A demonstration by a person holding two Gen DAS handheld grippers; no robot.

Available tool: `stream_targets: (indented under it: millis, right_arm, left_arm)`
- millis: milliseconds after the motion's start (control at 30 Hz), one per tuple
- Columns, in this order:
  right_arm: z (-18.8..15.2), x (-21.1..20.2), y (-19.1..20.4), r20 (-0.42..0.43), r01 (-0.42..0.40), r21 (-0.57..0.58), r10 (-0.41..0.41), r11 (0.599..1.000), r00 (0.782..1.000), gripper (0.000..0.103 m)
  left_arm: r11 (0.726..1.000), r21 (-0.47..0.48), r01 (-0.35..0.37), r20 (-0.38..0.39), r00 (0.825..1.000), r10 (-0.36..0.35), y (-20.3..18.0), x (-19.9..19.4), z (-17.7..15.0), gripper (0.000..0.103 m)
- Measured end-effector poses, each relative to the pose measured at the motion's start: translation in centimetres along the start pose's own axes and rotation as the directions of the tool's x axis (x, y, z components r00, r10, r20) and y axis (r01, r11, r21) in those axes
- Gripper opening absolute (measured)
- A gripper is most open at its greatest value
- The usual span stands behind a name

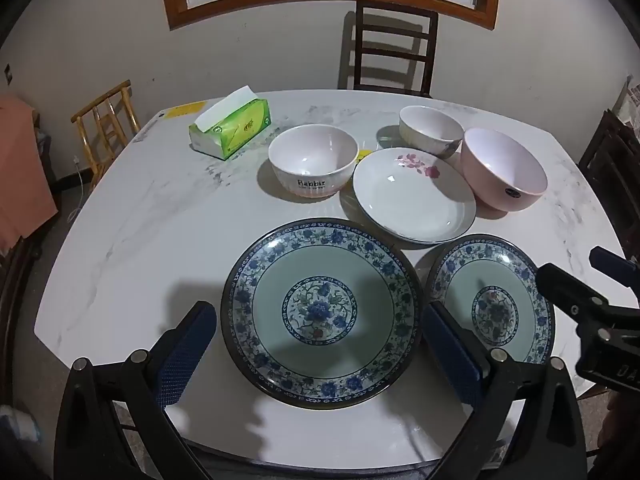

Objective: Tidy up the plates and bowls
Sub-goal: 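Move both tools toward the rim of the large blue-and-white plate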

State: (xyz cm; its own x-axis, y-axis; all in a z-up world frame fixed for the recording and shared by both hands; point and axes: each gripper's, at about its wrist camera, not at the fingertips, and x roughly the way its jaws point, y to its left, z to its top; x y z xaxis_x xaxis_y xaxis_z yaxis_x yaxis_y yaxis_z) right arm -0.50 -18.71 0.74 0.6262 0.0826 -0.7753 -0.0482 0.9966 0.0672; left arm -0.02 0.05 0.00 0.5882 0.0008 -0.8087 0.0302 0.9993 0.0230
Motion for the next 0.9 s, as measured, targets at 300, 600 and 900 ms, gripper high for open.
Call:
stream_targets:
  millis: [300, 600, 900]
  right_arm:
    - [-0.1, -0.3, -0.1, 0.000, -0.004, 0.003, 0.004, 1.000, 1.000, 0.103]
    - [-0.1, 0.2, 0.4, -0.003, -0.017, -0.007, 0.017, 1.000, 1.000, 0.103]
    - [-0.2, 0.6, 0.5, -0.012, -0.028, -0.007, 0.027, 1.000, 1.000, 0.103]
  left_arm:
    - [1.000, -0.008, 0.024, -0.050, 0.998, -0.024, 0.0, 0.7, 0.0, 0.095]
    - [1.000, 0.003, 0.028, -0.057, 0.998, -0.028, 0.2, 0.9, -0.3, 0.096]
    - [1.000, -0.008, 0.017, -0.067, 0.998, -0.017, 0.3, 1.2, -0.4, 0.096]
